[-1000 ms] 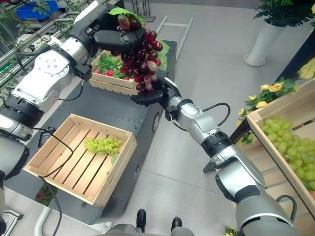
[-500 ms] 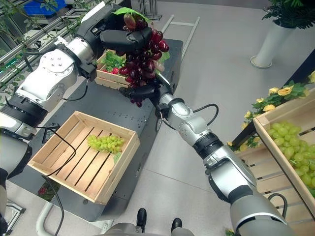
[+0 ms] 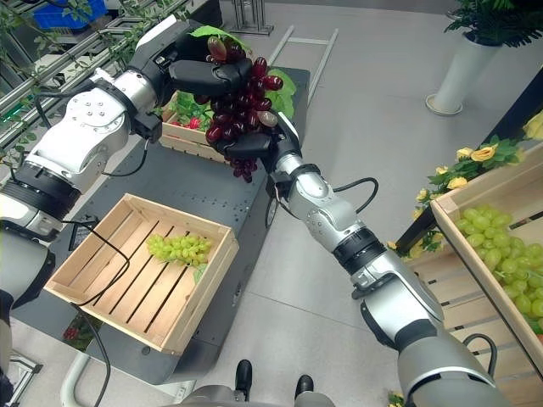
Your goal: Pick up the fruits from the basket on one side to the basket on the other side
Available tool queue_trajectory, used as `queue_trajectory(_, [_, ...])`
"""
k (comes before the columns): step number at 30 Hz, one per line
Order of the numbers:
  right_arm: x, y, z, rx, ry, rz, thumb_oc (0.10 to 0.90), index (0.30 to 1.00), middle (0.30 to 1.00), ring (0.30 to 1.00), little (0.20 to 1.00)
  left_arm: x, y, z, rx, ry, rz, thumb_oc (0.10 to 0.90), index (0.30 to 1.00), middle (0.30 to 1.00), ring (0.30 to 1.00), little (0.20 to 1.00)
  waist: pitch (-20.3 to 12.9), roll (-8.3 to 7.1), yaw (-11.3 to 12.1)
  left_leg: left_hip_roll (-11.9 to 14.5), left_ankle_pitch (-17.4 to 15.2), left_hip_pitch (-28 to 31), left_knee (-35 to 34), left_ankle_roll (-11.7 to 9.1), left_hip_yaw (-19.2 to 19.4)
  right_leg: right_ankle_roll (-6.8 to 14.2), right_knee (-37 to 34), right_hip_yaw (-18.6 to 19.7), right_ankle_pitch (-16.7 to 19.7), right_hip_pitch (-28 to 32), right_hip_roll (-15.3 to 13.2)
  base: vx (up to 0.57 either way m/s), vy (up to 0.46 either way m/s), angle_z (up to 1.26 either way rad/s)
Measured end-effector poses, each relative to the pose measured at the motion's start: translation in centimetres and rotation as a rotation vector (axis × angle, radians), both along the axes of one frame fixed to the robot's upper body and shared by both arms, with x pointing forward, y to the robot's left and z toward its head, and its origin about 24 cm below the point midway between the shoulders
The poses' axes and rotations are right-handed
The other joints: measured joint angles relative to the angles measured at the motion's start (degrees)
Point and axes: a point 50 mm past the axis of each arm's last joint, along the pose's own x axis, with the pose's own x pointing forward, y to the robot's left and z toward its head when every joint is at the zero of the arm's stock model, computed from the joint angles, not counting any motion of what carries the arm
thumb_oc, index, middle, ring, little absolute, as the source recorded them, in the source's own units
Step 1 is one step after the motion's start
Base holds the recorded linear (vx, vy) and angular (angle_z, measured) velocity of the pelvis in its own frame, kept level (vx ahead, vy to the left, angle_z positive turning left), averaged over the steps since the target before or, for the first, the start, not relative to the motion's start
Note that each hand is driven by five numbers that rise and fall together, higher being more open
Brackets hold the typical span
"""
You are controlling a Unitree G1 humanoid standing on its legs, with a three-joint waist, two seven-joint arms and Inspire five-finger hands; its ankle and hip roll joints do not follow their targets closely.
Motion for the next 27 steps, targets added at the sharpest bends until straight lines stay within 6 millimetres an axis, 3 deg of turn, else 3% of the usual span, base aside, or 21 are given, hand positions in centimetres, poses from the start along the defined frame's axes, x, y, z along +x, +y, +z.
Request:
queue_trajectory(2, [0.0, 0.2, 0.0, 0.019, 0.003, 0.007, 0.800, 0.900, 0.900, 0.900, 0.900, 0.0, 0.0, 0.0, -0.005, 0.000, -0.002, 0.400, 0.300, 0.300, 0.300, 0.300, 0.00, 0.00, 0.00, -0.01, 0.00, 0.00, 0.00, 0.00, 0.00, 0.00, 0.00, 0.00, 0.00, 0.00, 0.00, 0.00, 0.000, 0.00])
queue_trajectory(3, [-0.1, 0.4, 0.0, 0.043, 0.012, 0.018, 0.400, 0.300, 0.300, 0.300, 0.300, 0.0, 0.0, 0.0, -0.017, 0.004, -0.006, 0.400, 0.300, 0.300, 0.300, 0.300, 0.00, 0.00, 0.01, -0.01, 0.00, 0.00, 0.00, 0.00, -0.01, 0.00, 0.00, -0.01, 0.00, 0.01, -0.01, 0.00, 0.000, 0.00])
queue_trajectory(20, [-0.7, 1.8, -0.2, 0.225, 0.023, 0.099, 0.400, 0.300, 0.300, 0.300, 0.300, -0.8, -1.1, 1.2, -0.079, -0.047, -0.087, 0.400, 0.300, 0.300, 0.300, 0.300, -0.01, 0.02, 0.12, -0.01, 0.01, 0.00, 0.00, -0.01, -0.12, -0.01, 0.00, -0.13, -0.01, 0.05, -0.02, 0.00, 0.000, 0.00])
queue_trajectory(21, [-0.7, 1.8, -0.2, 0.226, 0.021, 0.098, 0.400, 0.300, 0.300, 0.300, 0.300, -0.8, -1.1, 1.2, -0.082, -0.045, -0.089, 0.445, 0.368, 0.368, 0.368, 0.368, -0.01, 0.02, 0.06, -0.01, 0.01, 0.01, 0.00, -0.01, -0.11, -0.01, 0.00, -0.11, -0.01, 0.04, -0.02, 0.00, 0.000, 0.00])
queue_trajectory(22, [-0.7, 1.8, -0.2, 0.226, 0.020, 0.097, 0.400, 0.300, 0.300, 0.300, 0.300, -0.8, -1.1, 1.2, -0.081, -0.044, -0.093, 0.800, 0.900, 0.900, 0.900, 0.900, -0.01, 0.02, 0.06, -0.01, 0.01, 0.02, 0.00, -0.01, -0.08, -0.01, 0.00, -0.08, -0.01, 0.04, -0.02, 0.00, 0.000, 0.00])
queue_trajectory(27, [-0.6, 1.6, -0.1, 0.227, 0.014, 0.090, 0.400, 0.300, 0.300, 0.300, 0.300, -0.8, -1.2, 1.2, -0.081, -0.043, -0.097, 0.800, 0.900, 0.900, 0.900, 0.900, -0.01, 0.02, -0.03, 0.01, 0.01, 0.11, 0.00, -0.01, 0.03, -0.01, 0.00, 0.14, -0.01, 0.03, -0.02, 0.00, 0.000, 0.00])
